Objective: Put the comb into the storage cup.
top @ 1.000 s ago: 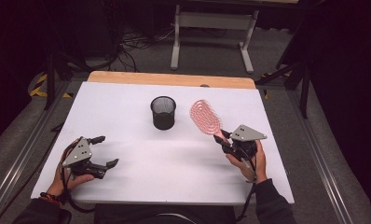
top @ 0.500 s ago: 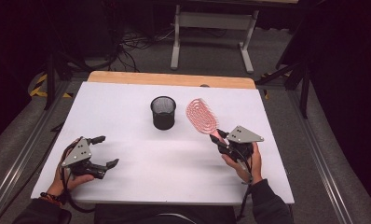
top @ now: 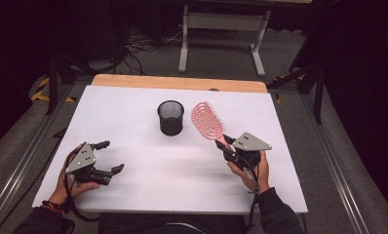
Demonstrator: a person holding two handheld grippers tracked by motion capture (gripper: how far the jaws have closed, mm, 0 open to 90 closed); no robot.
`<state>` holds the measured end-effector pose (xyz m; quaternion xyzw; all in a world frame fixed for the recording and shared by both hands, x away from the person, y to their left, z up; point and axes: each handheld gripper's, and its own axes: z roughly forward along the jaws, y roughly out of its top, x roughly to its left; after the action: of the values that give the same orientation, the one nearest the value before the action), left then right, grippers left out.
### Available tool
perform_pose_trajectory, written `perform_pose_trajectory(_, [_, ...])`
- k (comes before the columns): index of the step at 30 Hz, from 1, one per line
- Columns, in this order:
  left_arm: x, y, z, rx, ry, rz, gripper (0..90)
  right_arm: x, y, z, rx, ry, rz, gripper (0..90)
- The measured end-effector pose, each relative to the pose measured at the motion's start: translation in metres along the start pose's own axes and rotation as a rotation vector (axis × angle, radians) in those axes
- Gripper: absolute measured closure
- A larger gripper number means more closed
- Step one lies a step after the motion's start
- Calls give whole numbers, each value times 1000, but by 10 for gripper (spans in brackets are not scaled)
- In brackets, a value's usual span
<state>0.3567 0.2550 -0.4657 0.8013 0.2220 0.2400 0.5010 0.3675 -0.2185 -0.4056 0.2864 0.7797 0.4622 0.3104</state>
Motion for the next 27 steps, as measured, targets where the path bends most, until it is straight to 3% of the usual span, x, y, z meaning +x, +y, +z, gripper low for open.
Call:
perform_pose_trajectory(11, [-4,4,7,-5,-23,-10,83,12,2,8,-16,11,-4,696])
perform_pose_trajectory(20, [-3,15,14,-55,-15,-73,101,22,4,16,-22,24,-5,696])
perform_pose_trajectory(27, [-7,34,25,-86,-35,-77,109,33,7,24,-32,23,-23,696])
